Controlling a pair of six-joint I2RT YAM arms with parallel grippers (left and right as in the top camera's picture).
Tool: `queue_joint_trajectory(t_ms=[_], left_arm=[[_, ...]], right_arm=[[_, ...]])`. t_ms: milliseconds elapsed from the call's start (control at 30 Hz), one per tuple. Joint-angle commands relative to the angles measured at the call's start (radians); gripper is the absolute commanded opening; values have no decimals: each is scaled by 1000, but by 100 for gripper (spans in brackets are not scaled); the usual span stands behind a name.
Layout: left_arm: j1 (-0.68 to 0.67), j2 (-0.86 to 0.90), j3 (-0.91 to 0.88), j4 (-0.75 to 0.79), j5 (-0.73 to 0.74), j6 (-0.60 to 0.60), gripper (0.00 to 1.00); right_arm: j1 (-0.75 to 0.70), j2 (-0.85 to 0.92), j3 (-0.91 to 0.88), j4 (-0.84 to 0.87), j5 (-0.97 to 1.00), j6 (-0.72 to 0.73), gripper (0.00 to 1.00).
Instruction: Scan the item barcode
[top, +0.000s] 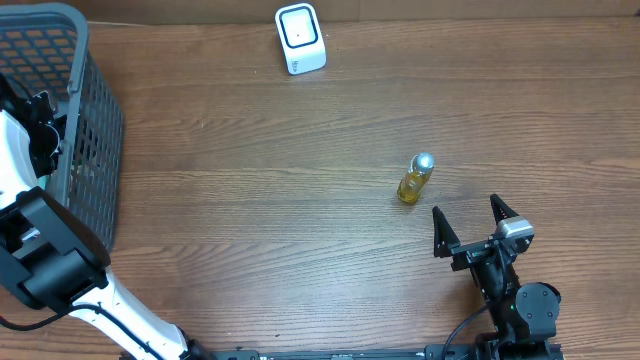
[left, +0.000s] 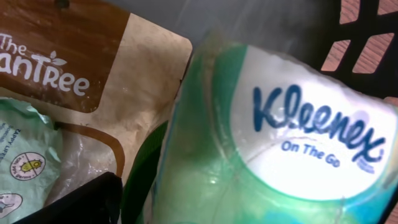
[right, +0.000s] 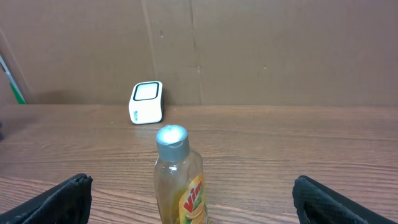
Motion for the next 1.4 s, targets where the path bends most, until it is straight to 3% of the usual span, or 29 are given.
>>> queue_joint_trajectory(t_ms=[0,100,233,333,767,1033,1200,1367], left_arm=[[-8,-11,-32,8,8,1,83],[-9,-11,-76,47,8,0,79],[-8,-11,-87,66,8,1,56],[-8,-15,-59,60,8,1,50],[-8,-182,311,-9,8,-96,49],[-36,-399,421,-17,71,-202,40],[-124,-523,421,-89,72,-202,39],[-294,-594,421,-236,72,-202,39]], right_arm=[[-8,-5,-10,3,2,1,100],[-8,-5,-10,3,2,1,100],[-8,-5,-10,3,2,1,100],[-8,-5,-10,3,2,1,100],[-8,-5,-10,3,2,1,100],[-8,-5,-10,3,1,1,100],[-8,-5,-10,3,2,1,100],[-8,-5,-10,3,1,1,100]])
